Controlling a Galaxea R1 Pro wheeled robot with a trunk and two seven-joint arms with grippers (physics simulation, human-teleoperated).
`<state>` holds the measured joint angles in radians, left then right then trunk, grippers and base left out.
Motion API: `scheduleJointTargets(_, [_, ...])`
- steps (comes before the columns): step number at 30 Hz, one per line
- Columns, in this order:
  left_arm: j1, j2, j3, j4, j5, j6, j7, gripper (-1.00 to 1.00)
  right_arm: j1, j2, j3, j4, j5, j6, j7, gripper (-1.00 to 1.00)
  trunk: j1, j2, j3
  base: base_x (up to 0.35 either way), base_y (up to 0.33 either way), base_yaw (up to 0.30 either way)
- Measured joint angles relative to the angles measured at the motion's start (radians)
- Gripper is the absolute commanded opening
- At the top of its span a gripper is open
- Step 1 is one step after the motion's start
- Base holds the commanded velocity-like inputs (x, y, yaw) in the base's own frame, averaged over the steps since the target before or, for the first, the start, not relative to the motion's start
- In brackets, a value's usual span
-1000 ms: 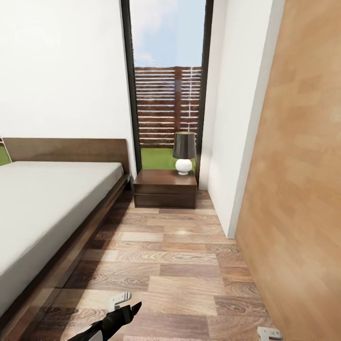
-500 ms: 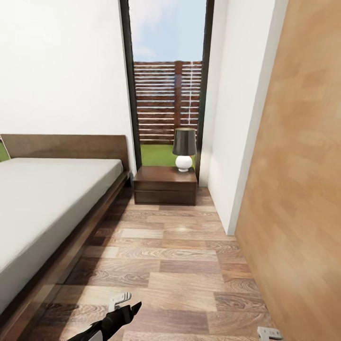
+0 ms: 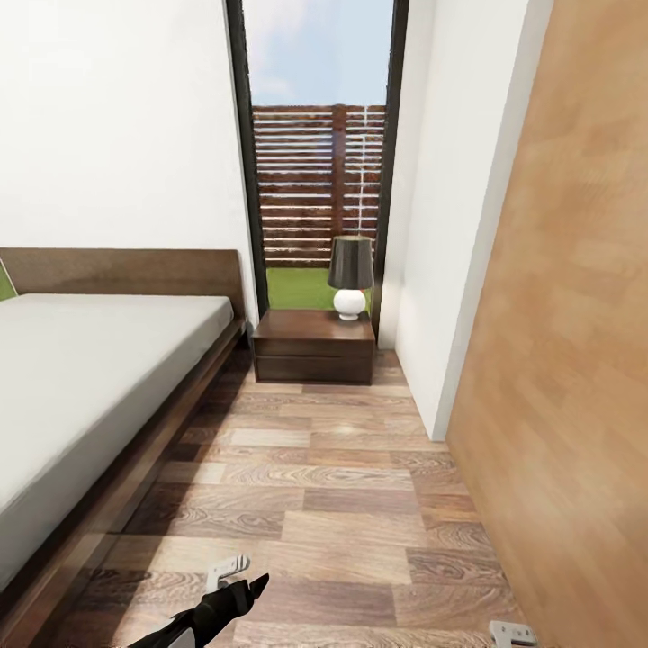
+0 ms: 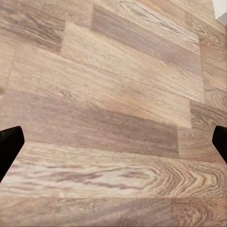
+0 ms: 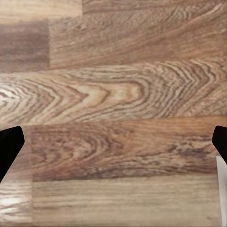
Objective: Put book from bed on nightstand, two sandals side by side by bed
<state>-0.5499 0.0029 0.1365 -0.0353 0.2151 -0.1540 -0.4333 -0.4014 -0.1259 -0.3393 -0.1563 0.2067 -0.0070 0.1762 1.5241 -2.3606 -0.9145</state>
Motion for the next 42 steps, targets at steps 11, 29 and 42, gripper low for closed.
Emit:
scheduleJointTargets(11, [0.0,0.0,0.0,0.0,0.0,0.0,0.0,1.0,0.0,0.0,0.0,0.0,0.0,0.0,0.0,1.0,0.0,0.0,-0.018,0.0,0.0,0.0])
scheduleJointTargets(29, [0.0,0.0,0.0,0.0,0.0,0.0,0.0,1.0,0.0,0.0,0.0,0.0,0.0,0.0,0.0,1.0,0.0,0.0,-0.046,0.0,0.0,0.0])
scheduleJointTargets(42, [0.0,0.0,0.0,0.0,0.0,0.0,0.0,1.0,0.0,0.0,0.001,0.0,0.0,0.0,0.0,1.0,0.0,0.0,-0.067,0.0,0.0,0.0])
